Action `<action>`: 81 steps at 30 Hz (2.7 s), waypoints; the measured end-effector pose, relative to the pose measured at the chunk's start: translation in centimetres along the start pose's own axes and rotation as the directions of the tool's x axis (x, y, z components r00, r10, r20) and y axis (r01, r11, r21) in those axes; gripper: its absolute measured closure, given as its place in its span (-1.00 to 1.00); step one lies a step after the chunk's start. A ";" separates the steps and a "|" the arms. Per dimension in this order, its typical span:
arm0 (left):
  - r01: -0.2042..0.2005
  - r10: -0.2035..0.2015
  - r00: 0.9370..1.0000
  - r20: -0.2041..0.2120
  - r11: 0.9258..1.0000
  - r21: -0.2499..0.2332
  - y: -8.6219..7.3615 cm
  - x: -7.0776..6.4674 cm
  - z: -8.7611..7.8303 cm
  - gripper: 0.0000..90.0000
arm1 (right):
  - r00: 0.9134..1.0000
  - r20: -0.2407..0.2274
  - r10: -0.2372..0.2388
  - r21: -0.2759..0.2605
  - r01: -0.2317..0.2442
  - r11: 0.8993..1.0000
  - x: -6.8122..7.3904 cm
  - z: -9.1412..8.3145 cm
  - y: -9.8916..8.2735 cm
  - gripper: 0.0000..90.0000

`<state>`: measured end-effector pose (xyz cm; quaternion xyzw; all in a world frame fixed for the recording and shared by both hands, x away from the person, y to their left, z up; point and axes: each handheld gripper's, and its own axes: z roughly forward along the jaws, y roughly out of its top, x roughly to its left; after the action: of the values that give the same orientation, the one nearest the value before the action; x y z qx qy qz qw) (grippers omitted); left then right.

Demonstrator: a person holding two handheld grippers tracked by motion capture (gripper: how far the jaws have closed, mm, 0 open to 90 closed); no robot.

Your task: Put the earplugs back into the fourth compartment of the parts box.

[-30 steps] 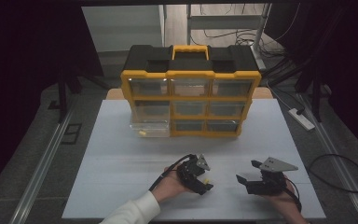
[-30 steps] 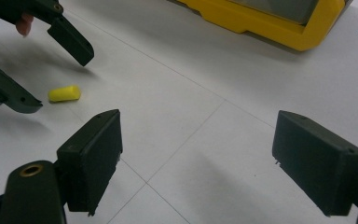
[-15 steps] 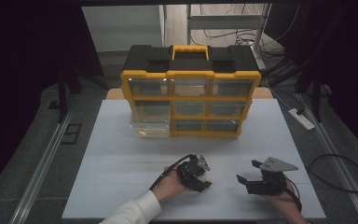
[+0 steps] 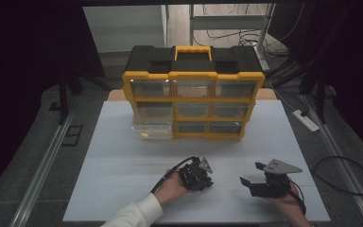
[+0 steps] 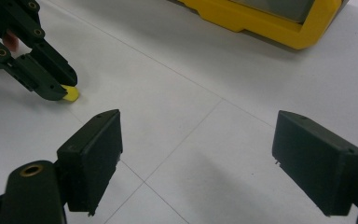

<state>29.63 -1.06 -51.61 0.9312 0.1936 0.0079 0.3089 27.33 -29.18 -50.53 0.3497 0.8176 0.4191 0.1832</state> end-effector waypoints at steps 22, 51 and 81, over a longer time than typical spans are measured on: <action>0.043 -0.050 0.999 -0.018 0.958 -0.283 -0.6 0.1 -6.0 0.76 | 1.000 0.005 0.000 0.002 0.000 1.000 0.0 0.0 0.0 -0.63; 0.081 -0.123 0.991 -0.045 0.847 -0.525 -1.3 1.1 -15.4 0.75 | 1.000 0.003 -0.004 0.004 0.004 1.000 0.0 0.1 0.0 -0.63; 0.129 -0.277 0.945 -0.175 0.806 -0.578 -1.4 6.7 -21.9 0.75 | 1.000 0.005 0.003 -0.006 -0.003 1.000 0.0 -0.1 0.0 -0.62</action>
<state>32.35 14.93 -35.45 0.7648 0.3194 0.1485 0.5395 27.33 -29.24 -50.47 0.3516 0.8154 0.4209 0.1856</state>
